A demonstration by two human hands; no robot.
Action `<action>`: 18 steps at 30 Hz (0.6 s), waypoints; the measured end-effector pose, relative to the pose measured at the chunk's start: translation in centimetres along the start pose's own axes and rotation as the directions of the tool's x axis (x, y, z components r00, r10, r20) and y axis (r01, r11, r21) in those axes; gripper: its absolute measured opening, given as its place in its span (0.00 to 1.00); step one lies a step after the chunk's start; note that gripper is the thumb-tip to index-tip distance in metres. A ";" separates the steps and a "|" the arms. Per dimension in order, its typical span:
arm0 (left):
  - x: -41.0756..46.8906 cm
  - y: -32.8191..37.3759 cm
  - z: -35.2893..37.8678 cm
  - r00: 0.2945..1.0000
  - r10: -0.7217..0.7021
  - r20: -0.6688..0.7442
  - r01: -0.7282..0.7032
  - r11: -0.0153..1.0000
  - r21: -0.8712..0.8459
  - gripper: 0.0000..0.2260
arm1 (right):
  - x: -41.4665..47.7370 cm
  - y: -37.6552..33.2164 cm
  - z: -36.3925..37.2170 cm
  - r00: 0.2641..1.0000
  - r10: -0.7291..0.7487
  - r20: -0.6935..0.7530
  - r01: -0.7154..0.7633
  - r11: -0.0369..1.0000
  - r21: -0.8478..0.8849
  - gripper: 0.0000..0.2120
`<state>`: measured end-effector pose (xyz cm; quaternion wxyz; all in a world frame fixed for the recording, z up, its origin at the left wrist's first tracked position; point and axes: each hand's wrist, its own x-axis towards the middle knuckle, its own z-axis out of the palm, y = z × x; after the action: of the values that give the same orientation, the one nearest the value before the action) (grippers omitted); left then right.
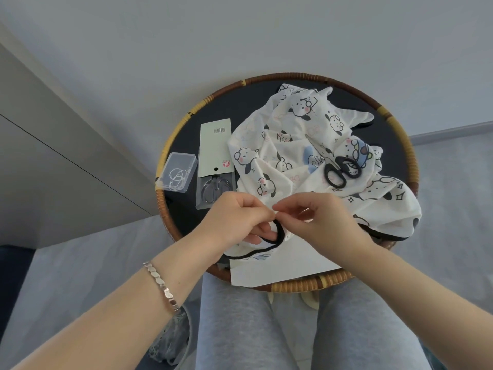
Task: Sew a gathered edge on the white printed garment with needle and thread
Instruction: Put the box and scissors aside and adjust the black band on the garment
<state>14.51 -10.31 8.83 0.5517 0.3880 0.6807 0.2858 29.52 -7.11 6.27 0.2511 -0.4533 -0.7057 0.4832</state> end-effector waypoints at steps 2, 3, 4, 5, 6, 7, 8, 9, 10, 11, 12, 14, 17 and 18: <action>0.0 0.0 0.1 0.999 0.047 0.000 -0.047 0.996 0.074 0.05 | 0.0 -0.1 -0.1 0.999 -0.024 0.046 0.028 0.996 -0.084 0.06; 0.0 0.0 0.1 0.998 0.066 0.005 -0.066 0.992 0.109 0.05 | 0.0 -0.3 -0.2 0.997 -0.033 0.068 0.042 0.991 -0.128 0.05; 0.0 0.1 0.0 0.996 0.084 0.012 -0.085 0.985 0.149 0.05 | 0.0 -0.4 -0.2 0.995 -0.036 0.091 0.051 0.985 -0.166 0.05; -0.1 0.1 0.0 0.994 0.107 0.018 -0.109 0.975 0.195 0.05 | 0.1 -0.5 -0.2 0.993 -0.026 0.117 0.048 0.981 -0.189 0.05; -0.1 0.0 0.0 0.990 0.139 0.024 -0.141 0.957 0.254 0.06 | 0.2 -0.5 -0.3 0.989 -0.001 0.145 0.030 0.980 -0.198 0.05; -0.1 0.0 -0.1 0.983 0.179 0.027 -0.178 0.928 0.326 0.06 | 0.4 -0.4 -0.3 0.982 0.048 0.182 -0.012 0.981 -0.192 0.07; -0.1 -0.1 -0.1 0.975 0.221 0.030 -0.214 0.892 0.397 0.06 | 0.6 -0.3 -0.4 0.967 0.117 0.226 -0.081 0.984 -0.160 0.09; -0.2 -0.1 -0.1 0.967 0.254 0.035 -0.242 0.861 0.448 0.06 | 0.7 -0.2 -0.5 0.940 0.196 0.280 -0.179 0.980 -0.085 0.11; -0.2 -0.1 -0.2 0.961 0.273 0.045 -0.262 0.844 0.467 0.05 | 0.9 -0.1 -0.7 0.904 0.260 0.339 -0.284 0.958 0.024 0.11; -0.2 0.0 -0.2 0.958 0.280 0.062 -0.276 0.843 0.461 0.05 | 0.9 -0.1 -0.9 0.867 0.295 0.401 -0.377 0.915 0.142 0.11; -0.3 0.0 -0.2 0.958 0.277 0.078 -0.283 0.851 0.442 0.05 | 0.9 0.0 -1.1 0.836 0.303 0.457 -0.448 0.858 0.250 0.10; -0.2 0.1 -0.4 0.959 0.267 0.096 -0.283 0.872 0.399 0.06 | 0.8 0.2 -1.4 0.799 0.286 0.529 -0.527 0.756 0.388 0.08; 0.0 0.1 -0.4 0.958 0.270 0.099 -0.287 0.898 0.335 0.07 | 0.6 0.4 -1.4 0.793 0.247 0.556 -0.547 0.690 0.474 0.03; 0.0 0.0 -0.3 0.959 0.265 0.096 -0.282 0.908 0.311 0.07 | 0.6 0.5 -1.3 0.799 0.237 0.553 -0.543 0.680 0.493 0.01</action>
<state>14.22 -10.30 8.93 0.4529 0.5716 0.6424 0.2354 30.46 -5.96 6.29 0.1069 -0.3629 -0.4225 0.8237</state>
